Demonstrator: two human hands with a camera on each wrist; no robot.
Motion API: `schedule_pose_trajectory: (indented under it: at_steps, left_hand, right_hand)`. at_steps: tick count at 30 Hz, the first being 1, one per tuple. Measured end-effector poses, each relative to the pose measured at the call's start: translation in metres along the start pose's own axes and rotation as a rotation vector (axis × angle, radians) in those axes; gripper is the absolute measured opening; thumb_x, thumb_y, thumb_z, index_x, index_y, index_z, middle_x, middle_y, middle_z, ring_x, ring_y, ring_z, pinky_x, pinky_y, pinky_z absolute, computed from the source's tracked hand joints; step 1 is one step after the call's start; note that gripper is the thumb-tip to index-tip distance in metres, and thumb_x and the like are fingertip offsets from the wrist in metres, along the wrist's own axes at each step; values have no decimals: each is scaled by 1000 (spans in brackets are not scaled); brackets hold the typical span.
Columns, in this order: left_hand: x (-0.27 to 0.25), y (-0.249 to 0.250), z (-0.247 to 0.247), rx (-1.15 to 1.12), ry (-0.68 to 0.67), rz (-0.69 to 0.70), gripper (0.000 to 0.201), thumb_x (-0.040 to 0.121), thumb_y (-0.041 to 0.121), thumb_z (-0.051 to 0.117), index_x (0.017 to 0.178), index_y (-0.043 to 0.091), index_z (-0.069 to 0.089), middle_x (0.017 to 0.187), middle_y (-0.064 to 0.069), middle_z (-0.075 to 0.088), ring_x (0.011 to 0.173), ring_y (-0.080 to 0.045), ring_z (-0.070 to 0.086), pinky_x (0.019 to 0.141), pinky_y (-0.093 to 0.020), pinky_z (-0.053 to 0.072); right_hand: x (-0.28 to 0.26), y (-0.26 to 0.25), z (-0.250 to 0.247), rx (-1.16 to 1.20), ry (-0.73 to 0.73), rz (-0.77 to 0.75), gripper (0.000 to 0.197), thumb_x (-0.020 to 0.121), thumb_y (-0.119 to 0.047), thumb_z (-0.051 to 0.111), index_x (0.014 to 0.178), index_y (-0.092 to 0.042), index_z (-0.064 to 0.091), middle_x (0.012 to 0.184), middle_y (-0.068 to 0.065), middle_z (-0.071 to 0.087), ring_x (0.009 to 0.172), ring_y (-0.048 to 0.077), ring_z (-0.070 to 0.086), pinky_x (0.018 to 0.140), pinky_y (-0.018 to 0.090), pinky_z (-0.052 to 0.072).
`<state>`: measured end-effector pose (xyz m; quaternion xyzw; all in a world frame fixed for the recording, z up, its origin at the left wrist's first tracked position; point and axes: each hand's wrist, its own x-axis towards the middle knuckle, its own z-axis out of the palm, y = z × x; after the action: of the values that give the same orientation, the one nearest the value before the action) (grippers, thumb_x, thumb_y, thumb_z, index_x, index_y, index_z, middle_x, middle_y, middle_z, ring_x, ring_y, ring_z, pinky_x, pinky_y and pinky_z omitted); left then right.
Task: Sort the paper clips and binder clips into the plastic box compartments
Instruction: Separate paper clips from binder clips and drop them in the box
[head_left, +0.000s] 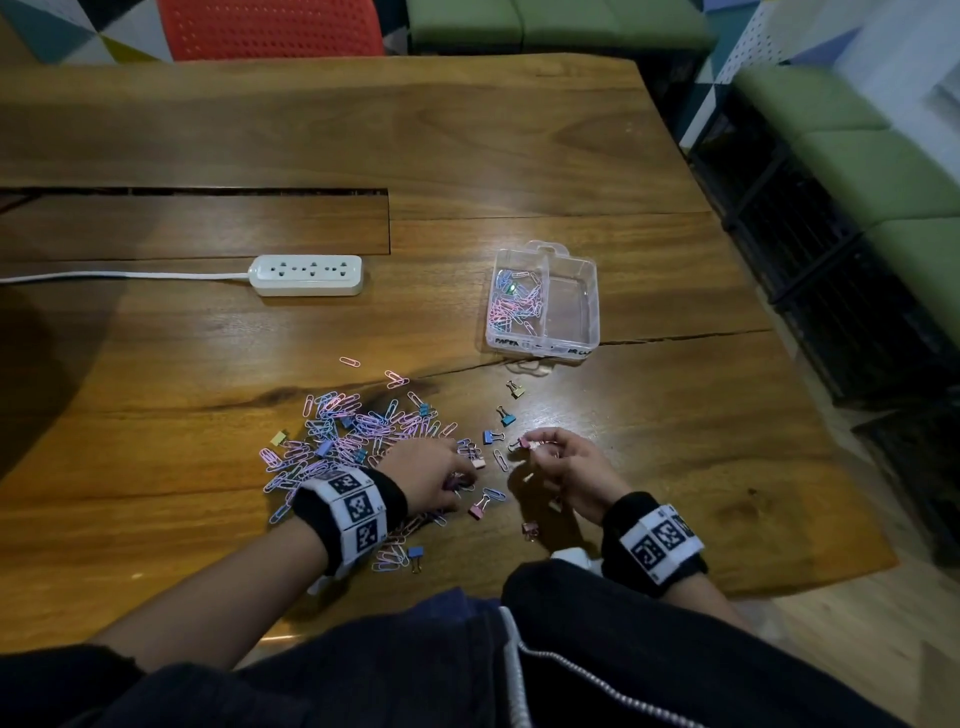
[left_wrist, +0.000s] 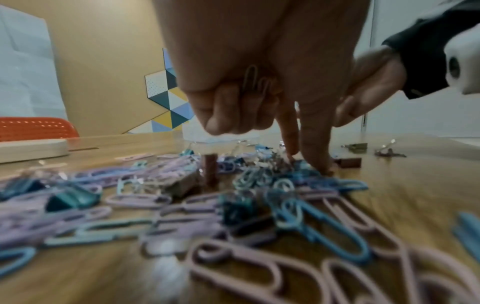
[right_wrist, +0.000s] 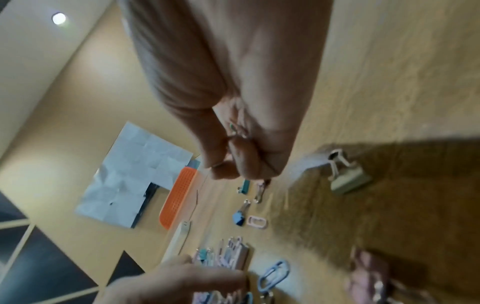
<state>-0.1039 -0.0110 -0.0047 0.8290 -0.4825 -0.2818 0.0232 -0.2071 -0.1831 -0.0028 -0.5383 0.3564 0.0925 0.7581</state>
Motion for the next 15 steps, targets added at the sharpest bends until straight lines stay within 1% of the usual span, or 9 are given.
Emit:
schedule_pose_trajectory:
  at_steps: [2,3,5,7,9,11,13,14,15]
  left_hand:
    - [2,5,1,5,15,9,41,87,38,55,125,26,53,115,0,53,106,-15,52,88,-24,46]
    - [2,6,2,3,23,10,40,87,38,55,125,25,54,115,-1,53,105,-14,52,88,-23,46]
    - [1,7,2,13,42,28,35,88,35,54,120,22,58,114,-1,53,104,-14,53,87,-23,46]
    - [2,8,3,47,67,52,30,89,32,53,115,18,60,115,-2,54,103,-15,55,88,-24,49]
    - [4,11,4,107,75,66,29,92,30,48,115,14,58,116,-4,54,103,-17,56,88,-27,50]
    - [6,13,6,175,83,76,31,95,29,42,118,11,53,118,-6,53,103,-18,55,87,-29,51]
    - [6,14,7,236,91,97,34,97,28,37,122,10,49,120,-8,52,105,-19,54,86,-30,51]
    - [6,13,7,246,91,99,35,98,29,34,123,9,48,121,-8,51,106,-20,53,87,-31,51]
    - [6,13,7,231,98,88,36,98,30,33,123,9,48,121,-8,51,106,-20,53,87,-32,51]
  right_hand:
    - [-1,-3,2,117,-47,38,23,92,4,34,92,-7,55,71,3,49,55,10,39,47,17,35]
    - [-1,-4,3,154,-54,62,22,93,-1,34,90,-6,55,70,3,46,57,10,40,47,17,36]
    - [0,-5,8,202,-45,101,23,94,-12,36,80,-6,54,68,2,45,56,11,41,49,19,35]
    - [3,-5,12,118,-4,104,26,93,-21,43,70,-11,50,64,0,45,54,11,40,52,20,32]
    - [8,-1,17,-214,55,45,24,88,-23,56,66,-15,48,61,-2,47,53,10,42,51,19,34]
    - [11,3,24,-612,117,-63,20,81,-20,66,71,-14,49,69,0,54,60,11,50,55,21,42]
    - [12,7,31,-839,166,-140,16,79,-18,68,80,-13,53,82,2,57,71,13,53,57,20,44]
    - [11,8,35,-931,180,-178,14,80,-18,67,84,-12,55,88,4,58,77,14,53,60,20,44]
    - [11,8,38,-1013,194,-216,13,82,-17,64,88,-9,56,94,7,58,83,17,53,67,23,45]
